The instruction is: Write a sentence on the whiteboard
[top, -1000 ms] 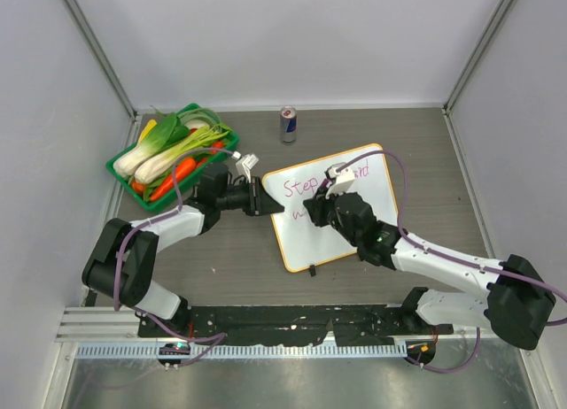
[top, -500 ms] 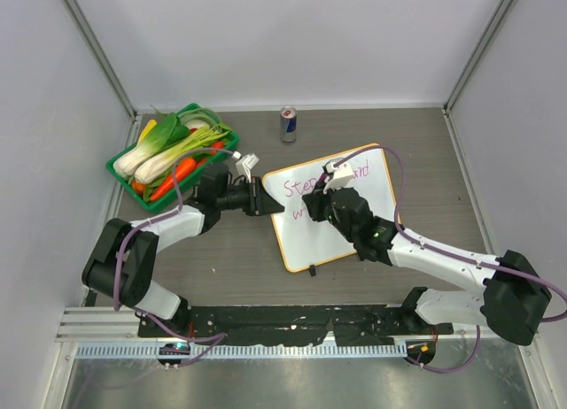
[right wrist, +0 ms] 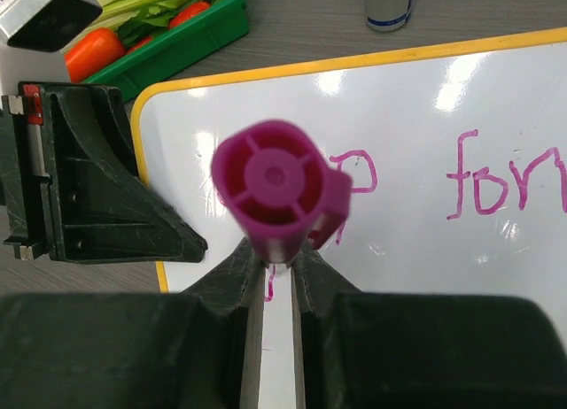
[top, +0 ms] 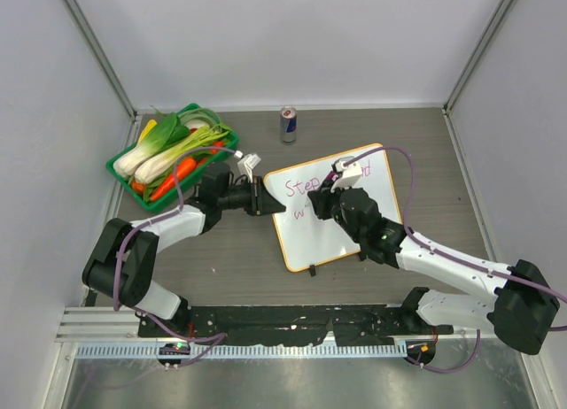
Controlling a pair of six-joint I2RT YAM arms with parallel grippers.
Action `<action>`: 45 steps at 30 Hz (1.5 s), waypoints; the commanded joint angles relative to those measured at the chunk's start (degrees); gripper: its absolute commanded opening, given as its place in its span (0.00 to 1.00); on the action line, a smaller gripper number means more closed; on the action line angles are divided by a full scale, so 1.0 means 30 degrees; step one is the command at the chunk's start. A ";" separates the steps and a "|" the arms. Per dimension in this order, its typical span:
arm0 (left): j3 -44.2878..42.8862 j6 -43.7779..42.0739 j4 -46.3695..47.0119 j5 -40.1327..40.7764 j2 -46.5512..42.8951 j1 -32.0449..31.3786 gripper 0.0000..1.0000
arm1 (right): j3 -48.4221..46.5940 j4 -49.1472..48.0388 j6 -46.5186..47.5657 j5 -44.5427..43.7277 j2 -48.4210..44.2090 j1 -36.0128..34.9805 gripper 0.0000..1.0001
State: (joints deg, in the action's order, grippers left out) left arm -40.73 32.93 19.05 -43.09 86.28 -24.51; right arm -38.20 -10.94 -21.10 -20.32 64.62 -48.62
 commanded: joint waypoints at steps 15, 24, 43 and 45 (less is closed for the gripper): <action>0.0481 -0.3505 -0.2658 0.2557 0.0947 -0.0882 0.00 | 0.0017 -0.0338 0.0267 -0.0728 0.0696 0.0298 0.01; 0.0510 -0.3534 -0.2717 0.2645 0.0800 -0.0882 0.00 | 0.0368 0.0217 0.0208 -0.0172 0.0579 0.0299 0.01; 0.0452 -0.3593 -0.2687 0.2586 0.0947 -0.0970 0.00 | 0.0927 0.0541 -0.0377 0.0765 -0.0328 0.0299 0.01; 0.0481 -0.3622 -0.2687 0.2645 0.0947 -0.0970 0.00 | 0.0370 0.0716 -0.0523 0.0795 -0.0620 0.0299 0.01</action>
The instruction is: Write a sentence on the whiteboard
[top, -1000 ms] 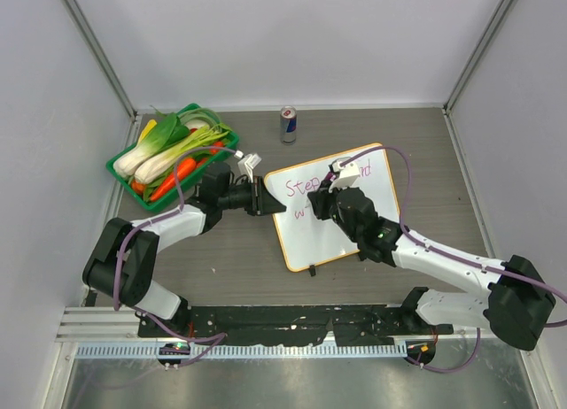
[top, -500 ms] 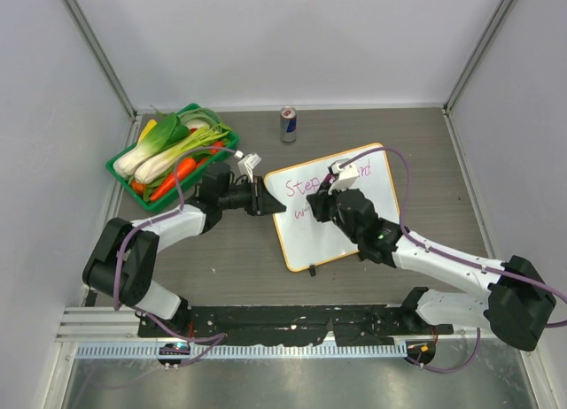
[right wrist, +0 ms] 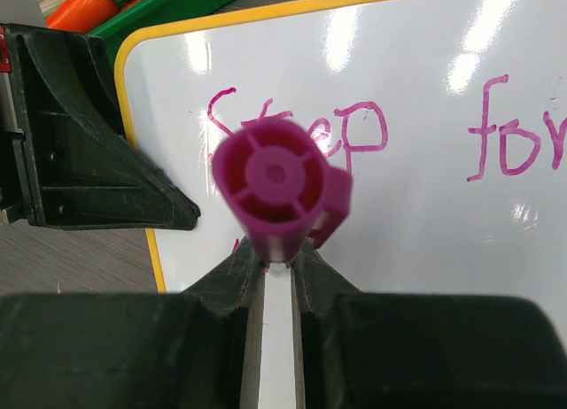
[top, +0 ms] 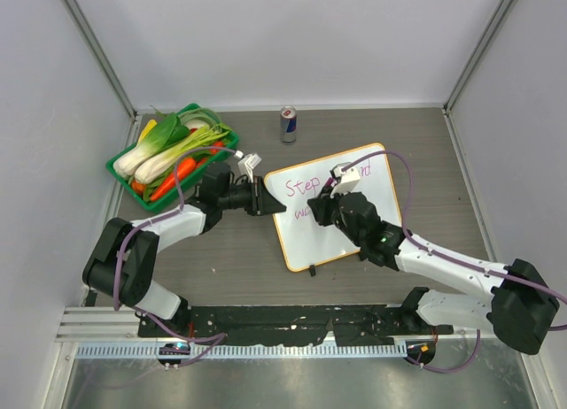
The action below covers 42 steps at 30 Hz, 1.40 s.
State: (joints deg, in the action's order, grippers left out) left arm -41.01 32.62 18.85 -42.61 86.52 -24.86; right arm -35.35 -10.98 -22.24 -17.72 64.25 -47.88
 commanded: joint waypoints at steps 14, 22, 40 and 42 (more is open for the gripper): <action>0.0547 -0.3608 -0.2710 0.2514 0.0838 -0.0882 0.00 | -0.2162 -0.0001 0.0148 -0.1389 0.0378 0.0198 0.01; 0.0517 -0.3637 -0.2768 0.2485 0.0838 -0.0912 0.00 | -0.1957 0.0000 0.0119 -0.1713 0.1875 0.0549 0.01; 0.0459 -0.3696 -0.2827 0.2602 0.1072 -0.0970 0.00 | -0.0901 0.0029 -0.0116 -0.0922 -0.0411 0.0696 0.01; 0.0429 -0.3696 -0.2827 0.2573 0.1101 -0.0970 0.00 | -0.1075 -0.0001 -0.0174 -0.0629 -0.0177 0.0754 0.02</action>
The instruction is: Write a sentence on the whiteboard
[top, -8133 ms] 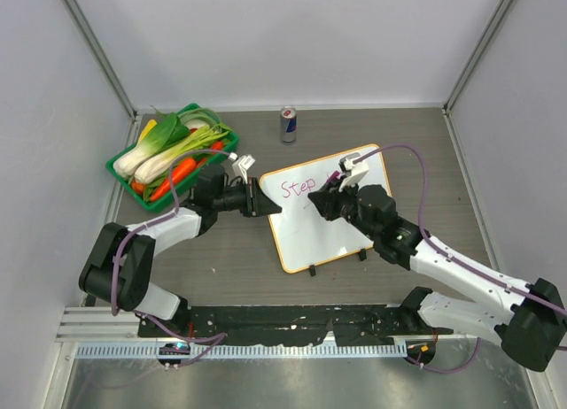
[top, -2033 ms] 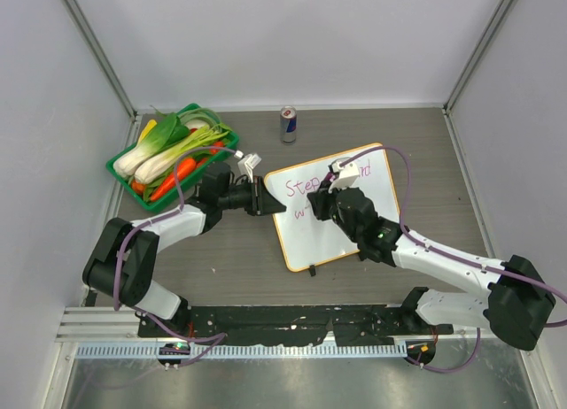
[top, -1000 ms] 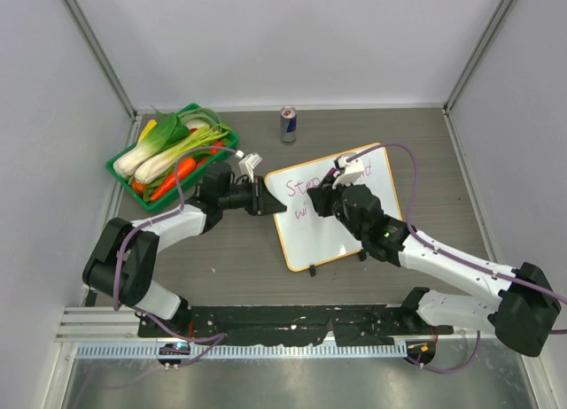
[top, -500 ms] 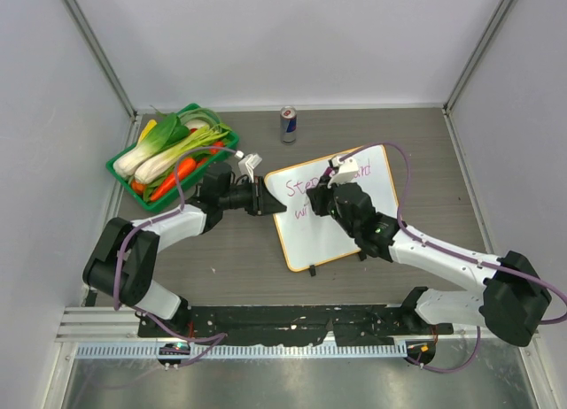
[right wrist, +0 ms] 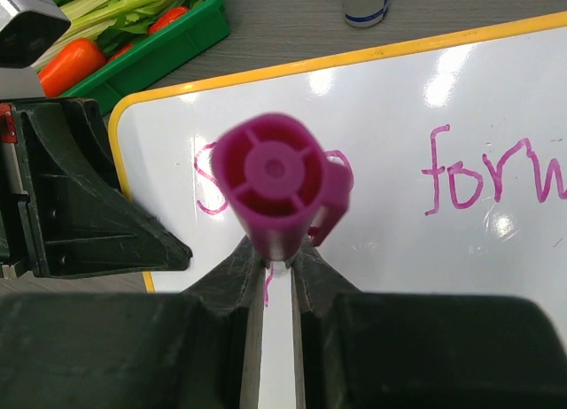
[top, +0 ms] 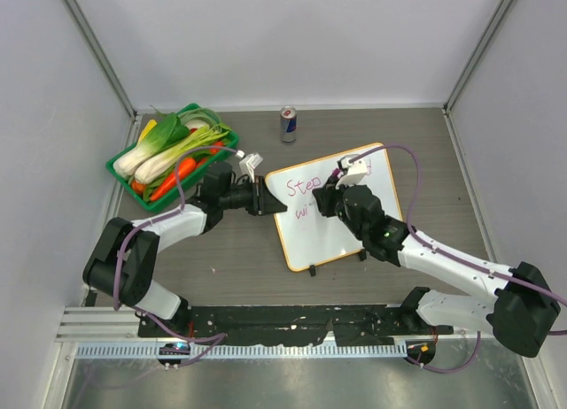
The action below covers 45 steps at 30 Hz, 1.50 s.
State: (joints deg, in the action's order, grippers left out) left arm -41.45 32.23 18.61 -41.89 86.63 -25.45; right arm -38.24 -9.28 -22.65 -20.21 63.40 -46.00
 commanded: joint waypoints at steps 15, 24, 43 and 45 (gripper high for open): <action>0.0575 -0.3682 -0.2893 0.2332 0.0948 -0.0833 0.00 | 0.0002 -0.0394 -0.0007 -0.0061 0.1105 0.0303 0.02; 0.0487 -0.3711 -0.2951 0.2361 0.1064 -0.0920 0.00 | 0.0002 0.0631 0.0227 -0.1291 0.0724 0.0654 0.01; 0.0458 -0.3770 -0.3040 0.2508 0.1036 -0.1008 0.00 | -0.0056 -0.0188 -0.0329 0.0260 -0.0682 0.0860 0.01; 0.0429 -0.3799 -0.3069 0.2508 0.1064 -0.0979 0.00 | -0.0290 -0.0276 -0.0505 0.0348 -0.0595 0.0860 0.01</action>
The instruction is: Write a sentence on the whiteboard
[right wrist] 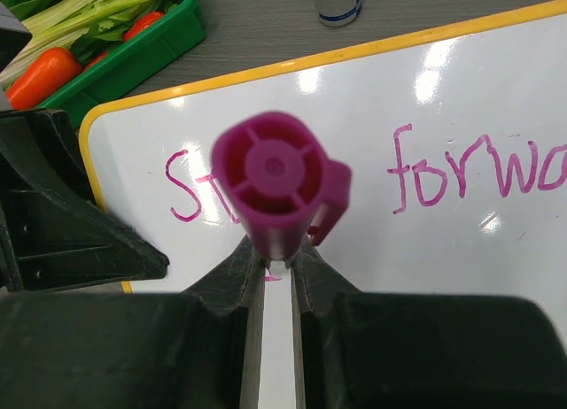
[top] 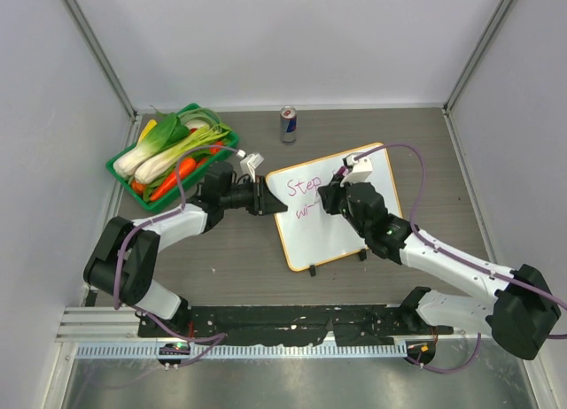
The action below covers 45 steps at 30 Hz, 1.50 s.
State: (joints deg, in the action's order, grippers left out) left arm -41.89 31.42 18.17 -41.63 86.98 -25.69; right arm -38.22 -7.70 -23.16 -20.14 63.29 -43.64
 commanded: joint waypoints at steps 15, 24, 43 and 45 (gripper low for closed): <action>0.0604 -0.3617 -0.2982 0.2450 0.0772 -0.0957 0.00 | -0.0328 -0.0743 -0.0103 0.0503 0.0585 0.0073 0.01; 0.0545 -0.3618 -0.3011 0.2508 0.0889 -0.1074 0.00 | 0.0755 -0.0479 -0.0308 0.0796 0.0409 0.0073 0.01; 0.0457 -0.3676 -0.3128 0.2508 0.0949 -0.1191 0.00 | 0.2281 0.0107 -0.0718 0.0533 -0.0646 0.0073 0.01; 0.0457 -0.3676 -0.3158 0.2567 0.0977 -0.1192 0.00 | 0.2135 0.0194 -0.0631 0.0299 -0.0675 0.0073 0.01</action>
State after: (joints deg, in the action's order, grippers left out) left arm -42.19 31.03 17.58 -40.60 87.00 -26.15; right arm -32.32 -11.03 -26.00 -15.55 61.34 -43.51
